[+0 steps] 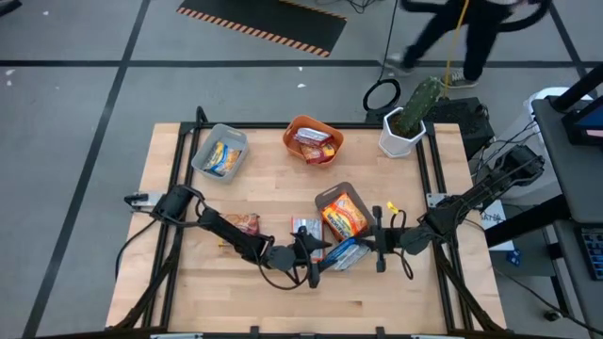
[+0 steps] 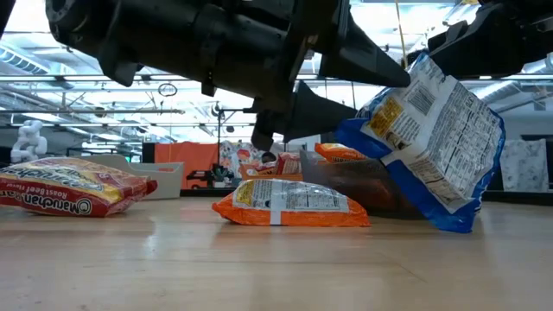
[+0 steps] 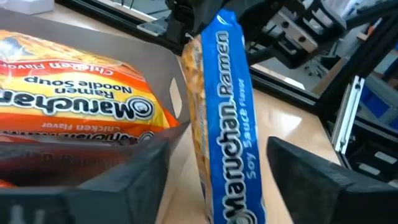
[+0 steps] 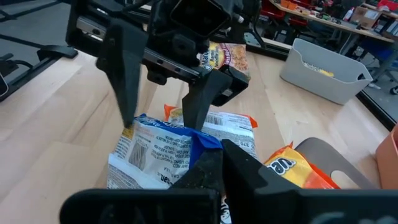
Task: Sort Maruchan noodles
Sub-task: Put the blue noodle pack into the gray bin
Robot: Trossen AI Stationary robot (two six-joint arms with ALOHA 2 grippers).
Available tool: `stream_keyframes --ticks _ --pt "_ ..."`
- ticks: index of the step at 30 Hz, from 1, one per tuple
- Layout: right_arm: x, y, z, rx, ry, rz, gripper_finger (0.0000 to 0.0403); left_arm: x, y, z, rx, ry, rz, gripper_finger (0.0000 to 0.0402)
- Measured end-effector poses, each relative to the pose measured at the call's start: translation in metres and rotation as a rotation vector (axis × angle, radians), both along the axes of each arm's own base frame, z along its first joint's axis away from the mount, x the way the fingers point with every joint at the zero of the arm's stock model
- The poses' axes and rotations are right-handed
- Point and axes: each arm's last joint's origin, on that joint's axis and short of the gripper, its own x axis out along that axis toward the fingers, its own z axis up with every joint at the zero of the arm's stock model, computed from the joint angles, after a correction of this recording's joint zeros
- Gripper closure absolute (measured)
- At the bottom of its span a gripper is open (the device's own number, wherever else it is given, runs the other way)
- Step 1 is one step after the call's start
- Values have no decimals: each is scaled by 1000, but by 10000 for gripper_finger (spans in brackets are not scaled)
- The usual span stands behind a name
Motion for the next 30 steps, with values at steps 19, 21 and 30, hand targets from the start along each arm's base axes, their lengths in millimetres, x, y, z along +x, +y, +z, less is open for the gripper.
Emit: stream_keyframes --ticks 19,21,30 --pt "1 0 2 11 -16 1 403 11 -4 9 7 56 4 183" --pt "1 1 2 12 -19 1 403 12 -2 5 2 70 3 183" --pt "0 1 2 13 -19 4 403 13 1 -3 4 91 -5 188"
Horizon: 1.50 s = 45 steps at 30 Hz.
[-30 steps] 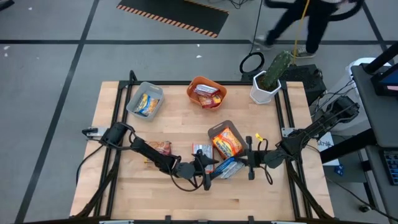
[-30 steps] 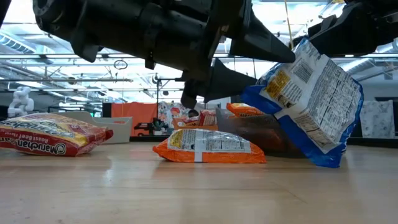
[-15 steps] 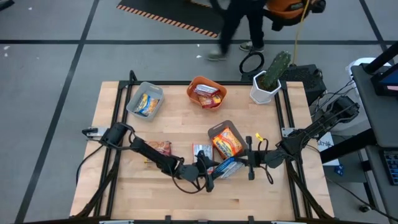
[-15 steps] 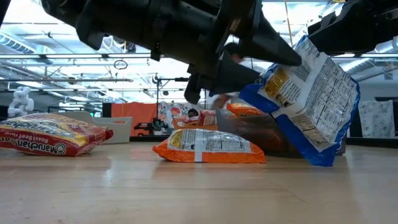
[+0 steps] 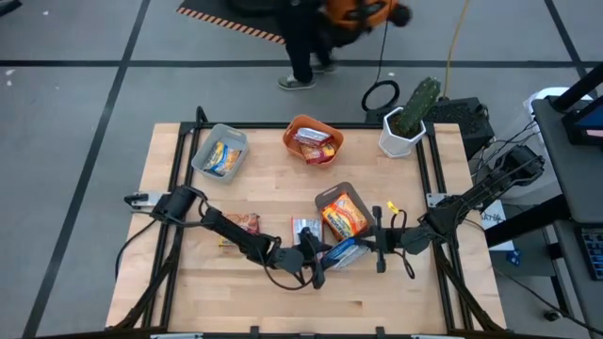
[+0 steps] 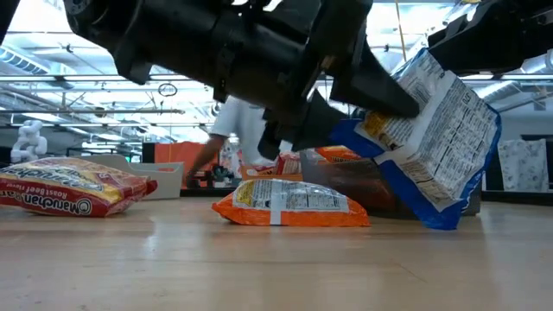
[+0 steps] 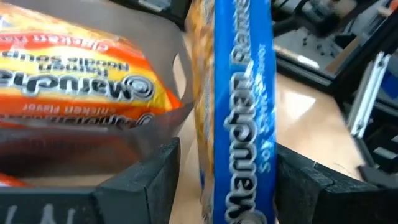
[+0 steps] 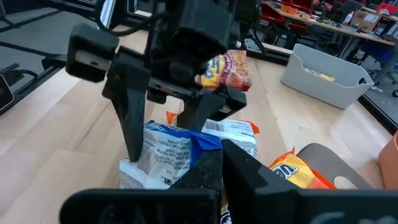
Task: Sort Maruchan noodles
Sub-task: Put the blue noodle pack into the gray bin
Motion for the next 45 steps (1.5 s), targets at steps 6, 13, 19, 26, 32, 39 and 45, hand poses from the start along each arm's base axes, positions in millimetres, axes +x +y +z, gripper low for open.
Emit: stream_keyframes --ticks 6,13,19,26,32,39,45 --pt "0 0 0 0 1 2 403 2 1 1 -18 4 -73 269" --pt "0 0 0 20 1 -5 403 2 3 -1 -16 18 -83 287" --pt "1 1 4 44 -37 -8 387 1 5 4 9 30 -60 280" --pt "-1 -2 13 48 -91 -34 335 -8 15 36 61 90 -44 284" --pt "-6 -5 34 91 -206 -20 301 -29 20 75 106 167 -44 285" --pt "-19 -13 67 131 -412 -12 291 -66 22 126 185 200 -24 284" --pt "-29 -20 91 216 -600 -23 291 -113 33 153 310 313 161 282"
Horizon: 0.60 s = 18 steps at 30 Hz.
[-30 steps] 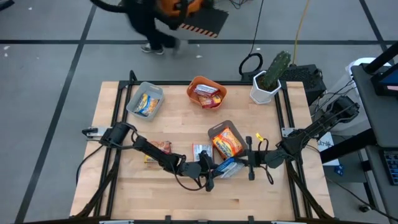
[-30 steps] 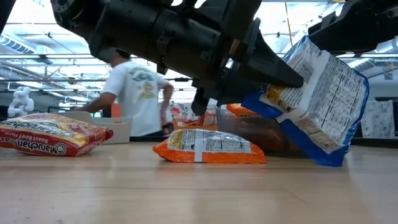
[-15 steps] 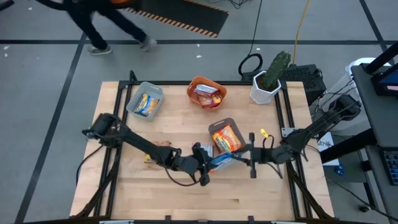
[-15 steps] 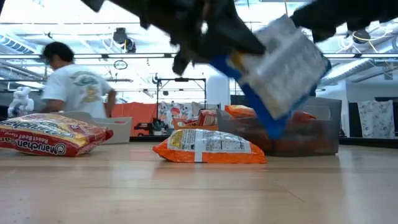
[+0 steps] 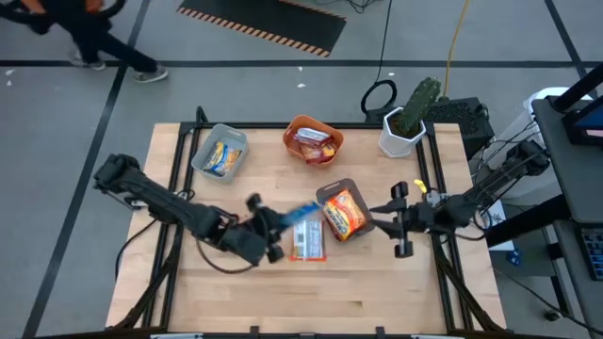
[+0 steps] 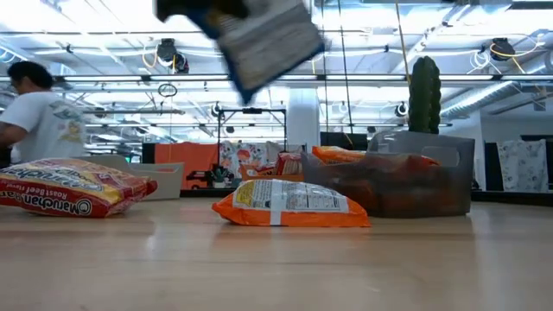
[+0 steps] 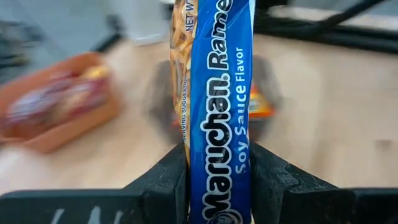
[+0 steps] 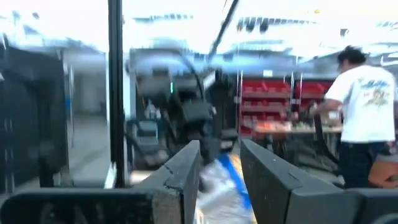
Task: Sort Maruchan noodles
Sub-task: Put the blue noodle pack into the gray bin
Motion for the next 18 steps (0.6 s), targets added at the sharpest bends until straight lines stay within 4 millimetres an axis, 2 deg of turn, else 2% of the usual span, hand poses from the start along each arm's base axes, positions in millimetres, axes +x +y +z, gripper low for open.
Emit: stream_keyframes --ticks 3,6,12,18 --pt "-1 1 6 16 -72 49 291 -19 9 7 62 33 101 282" --pt "4 5 3 17 -63 73 291 -35 19 10 130 81 186 281" --pt "28 20 -34 56 133 92 291 -57 40 5 239 195 350 280" --pt "46 30 -64 85 209 31 291 -69 68 2 296 318 501 280"
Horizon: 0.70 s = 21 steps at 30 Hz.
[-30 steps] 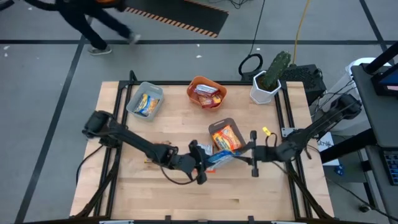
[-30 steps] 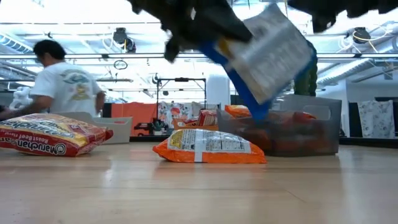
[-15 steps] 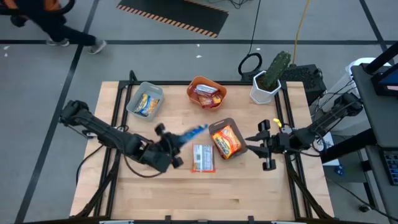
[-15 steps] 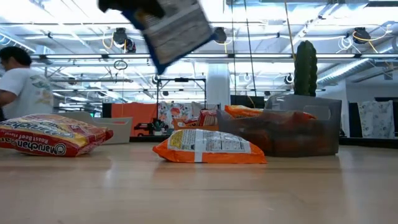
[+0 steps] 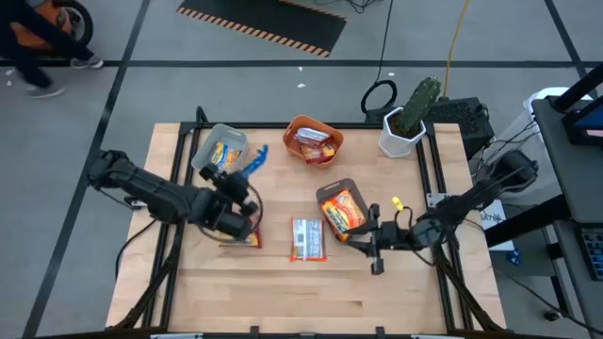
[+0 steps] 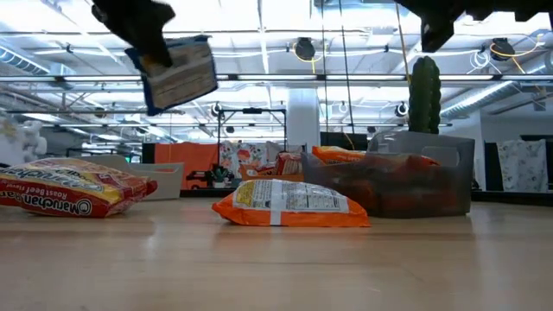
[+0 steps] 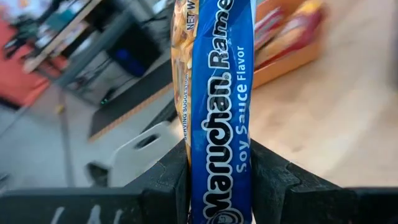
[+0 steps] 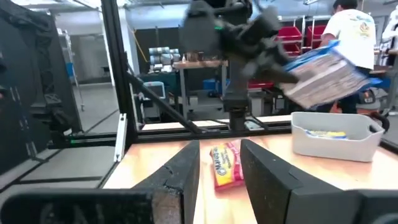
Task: Sort Maruchan noodles
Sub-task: Put the blue noodle pack into the gray bin
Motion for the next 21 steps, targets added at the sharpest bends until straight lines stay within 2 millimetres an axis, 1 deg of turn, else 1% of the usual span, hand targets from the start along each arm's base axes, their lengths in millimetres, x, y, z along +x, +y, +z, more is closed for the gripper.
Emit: stream_keyframes --ticks 5,8,13,21 --pt "12 7 -10 -6 19 -3 291 -6 23 0 0 37 145 280" --pt "20 12 -11 -13 28 -2 291 -7 34 -6 2 51 201 280" --pt "26 18 -15 -24 45 3 291 -13 54 -23 6 110 294 280" --pt "27 19 -18 -27 55 5 291 -29 79 -53 -7 187 445 279"
